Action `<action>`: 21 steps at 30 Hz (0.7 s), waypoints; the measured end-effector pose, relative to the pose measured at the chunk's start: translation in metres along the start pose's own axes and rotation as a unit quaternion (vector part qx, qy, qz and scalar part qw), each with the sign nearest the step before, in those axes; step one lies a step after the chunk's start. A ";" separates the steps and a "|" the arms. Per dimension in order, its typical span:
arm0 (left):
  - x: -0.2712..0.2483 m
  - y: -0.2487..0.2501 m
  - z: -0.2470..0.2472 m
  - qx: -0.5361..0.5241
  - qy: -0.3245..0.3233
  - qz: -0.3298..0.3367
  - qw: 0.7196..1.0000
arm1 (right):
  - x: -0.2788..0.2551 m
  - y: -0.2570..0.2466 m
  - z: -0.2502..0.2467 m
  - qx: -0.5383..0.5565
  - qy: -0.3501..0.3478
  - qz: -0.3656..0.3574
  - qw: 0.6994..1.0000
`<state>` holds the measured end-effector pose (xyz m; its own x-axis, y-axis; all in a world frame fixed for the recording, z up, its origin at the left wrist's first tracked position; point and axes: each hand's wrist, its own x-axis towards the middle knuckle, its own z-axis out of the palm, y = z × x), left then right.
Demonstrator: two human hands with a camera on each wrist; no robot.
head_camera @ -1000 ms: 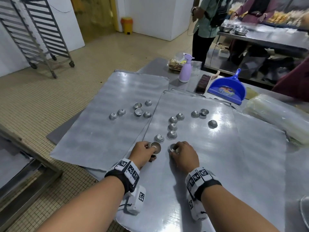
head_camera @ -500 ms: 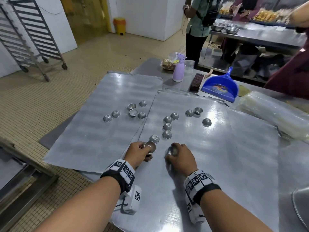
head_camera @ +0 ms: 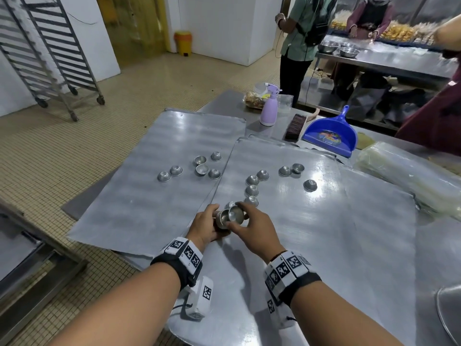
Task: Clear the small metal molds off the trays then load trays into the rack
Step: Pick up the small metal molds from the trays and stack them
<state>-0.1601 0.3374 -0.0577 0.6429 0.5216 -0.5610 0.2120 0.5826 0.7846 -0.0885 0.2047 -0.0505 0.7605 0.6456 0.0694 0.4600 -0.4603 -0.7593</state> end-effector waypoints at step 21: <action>0.003 0.002 -0.034 -0.011 0.028 0.022 0.999 | 0.002 0.002 0.018 0.003 -0.059 0.023 0.998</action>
<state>-0.1829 0.3606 -0.0668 0.6084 0.5807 -0.5410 0.1679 0.5721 0.8028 -0.0944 0.2163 -0.0635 0.7207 0.6920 -0.0421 0.4235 -0.4875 -0.7635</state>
